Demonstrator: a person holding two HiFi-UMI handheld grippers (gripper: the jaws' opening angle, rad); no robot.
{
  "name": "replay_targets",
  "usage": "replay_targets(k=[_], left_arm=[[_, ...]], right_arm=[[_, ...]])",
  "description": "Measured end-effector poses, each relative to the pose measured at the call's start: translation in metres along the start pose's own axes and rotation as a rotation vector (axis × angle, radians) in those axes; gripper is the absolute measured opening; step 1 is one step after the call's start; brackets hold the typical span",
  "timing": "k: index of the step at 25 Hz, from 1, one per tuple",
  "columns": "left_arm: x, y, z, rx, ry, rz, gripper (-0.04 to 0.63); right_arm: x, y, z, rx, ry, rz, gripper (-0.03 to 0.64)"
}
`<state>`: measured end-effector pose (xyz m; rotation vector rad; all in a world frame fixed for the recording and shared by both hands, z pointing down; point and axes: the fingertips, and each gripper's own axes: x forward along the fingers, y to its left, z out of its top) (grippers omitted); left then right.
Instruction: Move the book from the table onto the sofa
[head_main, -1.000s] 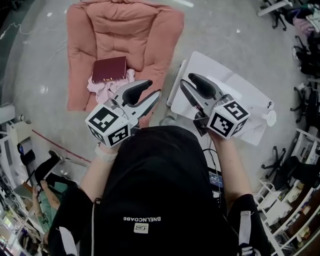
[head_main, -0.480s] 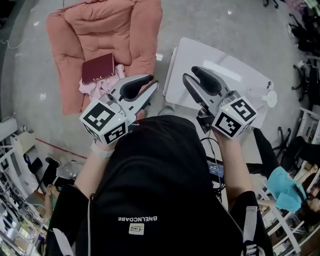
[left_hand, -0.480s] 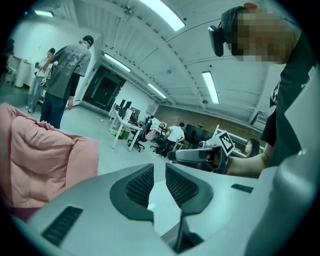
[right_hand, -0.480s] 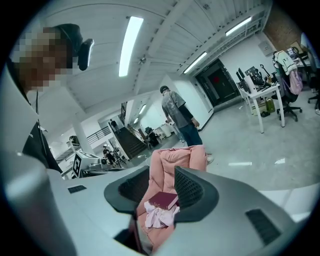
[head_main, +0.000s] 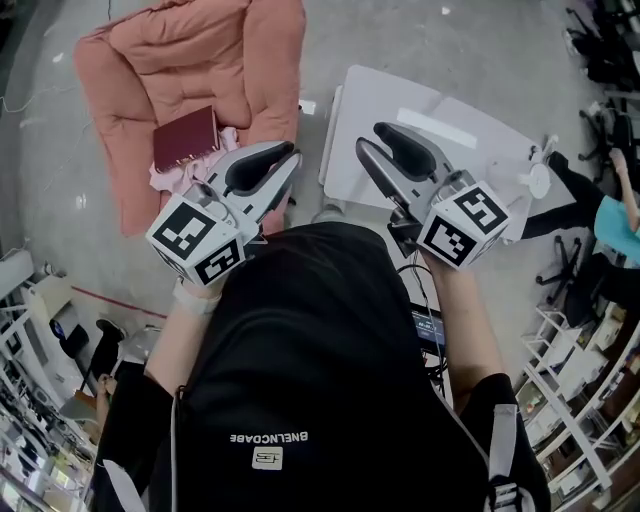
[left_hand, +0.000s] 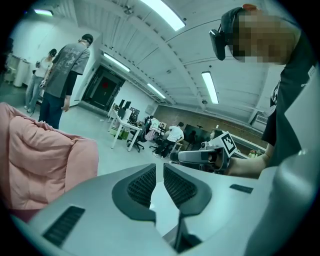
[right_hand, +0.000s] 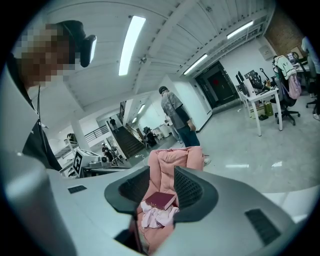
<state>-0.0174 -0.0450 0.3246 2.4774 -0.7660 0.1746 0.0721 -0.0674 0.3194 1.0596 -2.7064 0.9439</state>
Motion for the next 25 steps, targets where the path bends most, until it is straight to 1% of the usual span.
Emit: replay_targets(k=[9, 19, 25], left_arm=[[-0.003, 0.0, 0.0, 0.009, 0.016, -0.006, 0.058], [-0.004, 0.004, -0.004, 0.012, 0.031, -0.008, 0.058], [-0.007, 0.003, -0.003, 0.005, 0.03, -0.028, 0.058]], right_arm=[[0.002, 0.007, -0.003, -0.03, 0.002, -0.003, 0.167], [0.004, 0.004, -0.01, -0.014, 0.011, -0.022, 0.167], [0.008, 0.008, -0.011, -0.008, 0.015, -0.023, 0.167]])
